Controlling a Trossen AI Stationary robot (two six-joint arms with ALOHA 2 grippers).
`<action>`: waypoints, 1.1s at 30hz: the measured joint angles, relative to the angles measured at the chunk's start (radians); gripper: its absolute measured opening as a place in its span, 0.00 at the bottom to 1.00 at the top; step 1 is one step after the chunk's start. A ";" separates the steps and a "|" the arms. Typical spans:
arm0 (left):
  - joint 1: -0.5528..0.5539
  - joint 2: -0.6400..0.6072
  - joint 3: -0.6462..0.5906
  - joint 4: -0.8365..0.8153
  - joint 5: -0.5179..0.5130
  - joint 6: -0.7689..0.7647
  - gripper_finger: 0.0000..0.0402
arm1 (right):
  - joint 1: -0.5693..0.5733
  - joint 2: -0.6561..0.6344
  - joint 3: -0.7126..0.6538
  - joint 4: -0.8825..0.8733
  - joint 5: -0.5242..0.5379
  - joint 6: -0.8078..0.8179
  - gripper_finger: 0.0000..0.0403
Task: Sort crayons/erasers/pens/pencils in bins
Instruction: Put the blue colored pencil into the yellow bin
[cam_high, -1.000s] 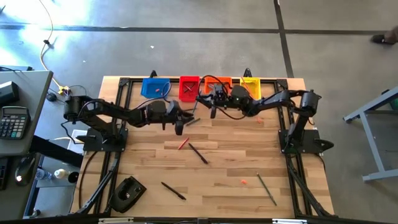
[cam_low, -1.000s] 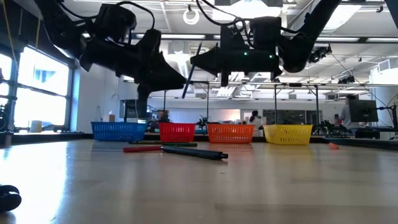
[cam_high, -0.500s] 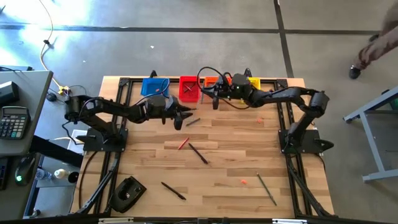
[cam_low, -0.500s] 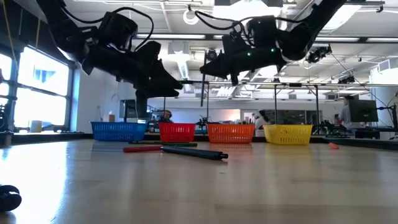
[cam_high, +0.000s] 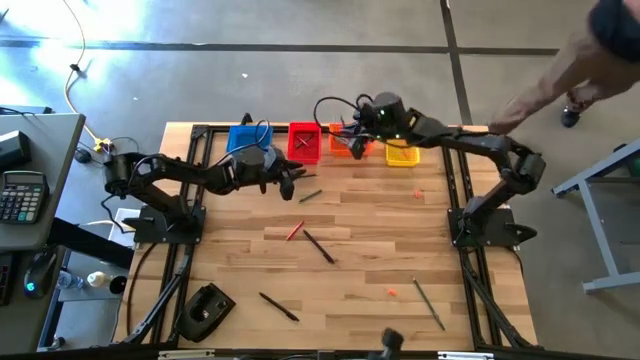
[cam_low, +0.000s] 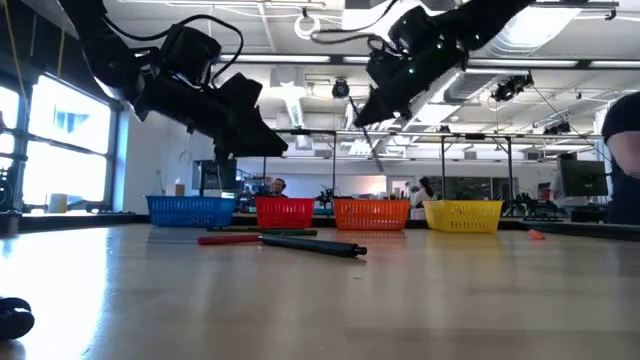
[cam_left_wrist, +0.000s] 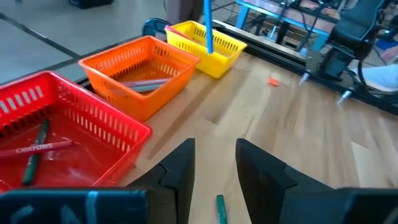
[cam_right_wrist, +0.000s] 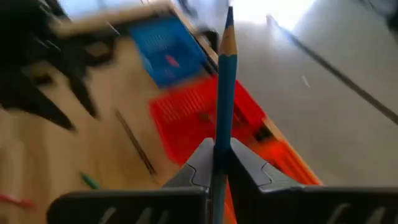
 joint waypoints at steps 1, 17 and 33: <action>0.000 0.000 0.000 0.000 -0.003 0.001 0.24 | -0.010 0.003 0.028 -0.077 0.031 -0.019 0.03; -0.005 0.000 0.000 0.000 -0.001 0.060 0.13 | -0.309 0.008 -0.055 -0.367 0.187 -0.010 0.03; -0.005 0.000 0.000 -0.002 0.002 0.062 0.12 | -0.376 0.009 -0.188 -0.312 0.145 0.007 0.03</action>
